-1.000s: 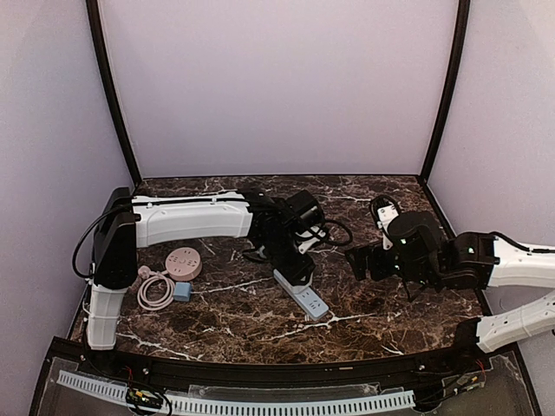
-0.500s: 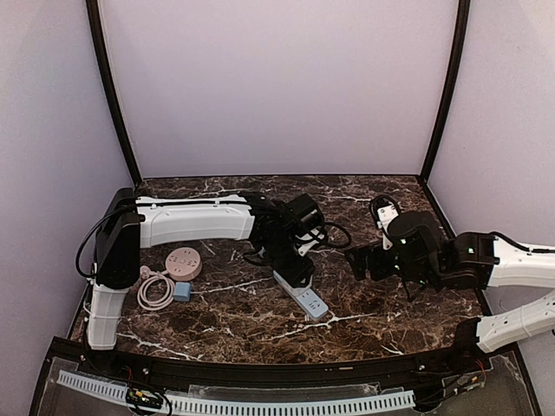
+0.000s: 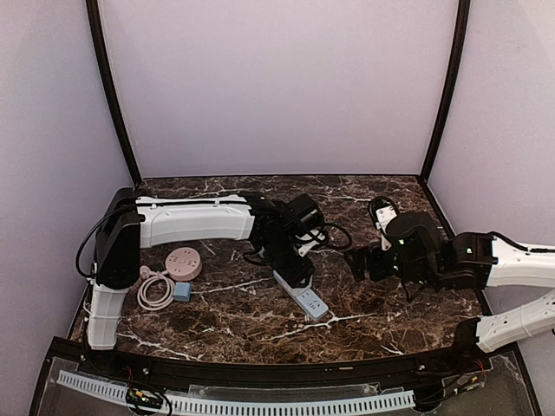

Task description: Insert the plug

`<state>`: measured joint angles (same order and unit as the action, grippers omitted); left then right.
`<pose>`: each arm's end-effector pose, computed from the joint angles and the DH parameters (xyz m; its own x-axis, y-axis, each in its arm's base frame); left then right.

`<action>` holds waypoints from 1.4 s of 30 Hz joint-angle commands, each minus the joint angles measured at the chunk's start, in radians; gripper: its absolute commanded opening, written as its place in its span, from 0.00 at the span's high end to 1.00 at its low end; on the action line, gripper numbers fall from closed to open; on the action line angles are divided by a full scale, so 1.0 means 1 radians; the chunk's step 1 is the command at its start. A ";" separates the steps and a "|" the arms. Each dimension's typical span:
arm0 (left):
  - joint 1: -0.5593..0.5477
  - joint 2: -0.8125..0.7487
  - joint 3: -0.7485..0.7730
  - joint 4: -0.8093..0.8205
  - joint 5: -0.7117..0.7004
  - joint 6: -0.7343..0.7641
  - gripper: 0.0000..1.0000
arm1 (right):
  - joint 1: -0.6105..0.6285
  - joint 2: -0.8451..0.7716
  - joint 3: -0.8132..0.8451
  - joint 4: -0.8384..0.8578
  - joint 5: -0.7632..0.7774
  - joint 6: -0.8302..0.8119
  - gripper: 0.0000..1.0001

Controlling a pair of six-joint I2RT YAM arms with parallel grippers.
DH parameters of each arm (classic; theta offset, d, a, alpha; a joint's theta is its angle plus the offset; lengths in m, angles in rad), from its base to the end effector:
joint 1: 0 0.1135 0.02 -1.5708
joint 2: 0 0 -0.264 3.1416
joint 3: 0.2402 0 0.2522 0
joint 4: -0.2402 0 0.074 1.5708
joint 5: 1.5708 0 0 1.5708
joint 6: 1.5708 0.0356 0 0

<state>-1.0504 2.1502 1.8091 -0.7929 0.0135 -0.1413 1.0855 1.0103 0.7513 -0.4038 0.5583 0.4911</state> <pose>0.2292 -0.4009 0.2097 -0.5686 0.7090 -0.4171 0.7983 0.5980 -0.0717 0.1165 0.1804 0.2683 -0.5151 -0.1192 -0.8488 -0.3544 0.9313 0.0843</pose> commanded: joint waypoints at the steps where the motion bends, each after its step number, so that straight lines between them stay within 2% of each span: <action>1: 0.009 0.067 -0.050 -0.048 0.028 0.008 0.99 | 0.002 0.004 -0.008 0.023 0.000 -0.003 0.01; 11: 0.012 0.073 -0.118 0.011 0.061 -0.058 0.99 | 0.002 0.013 -0.007 0.022 -0.003 -0.004 0.01; 29: 0.013 0.081 -0.158 0.068 0.044 -0.007 0.99 | 0.002 0.021 -0.006 0.023 -0.003 -0.007 0.01; 42: 0.020 0.060 -0.187 0.109 0.025 -0.186 0.94 | 0.002 0.020 -0.006 0.024 -0.005 -0.005 0.01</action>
<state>-1.0389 2.1105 1.7168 -0.6926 0.0147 -0.2005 1.0855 1.0248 0.7513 -0.4038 0.5537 0.4908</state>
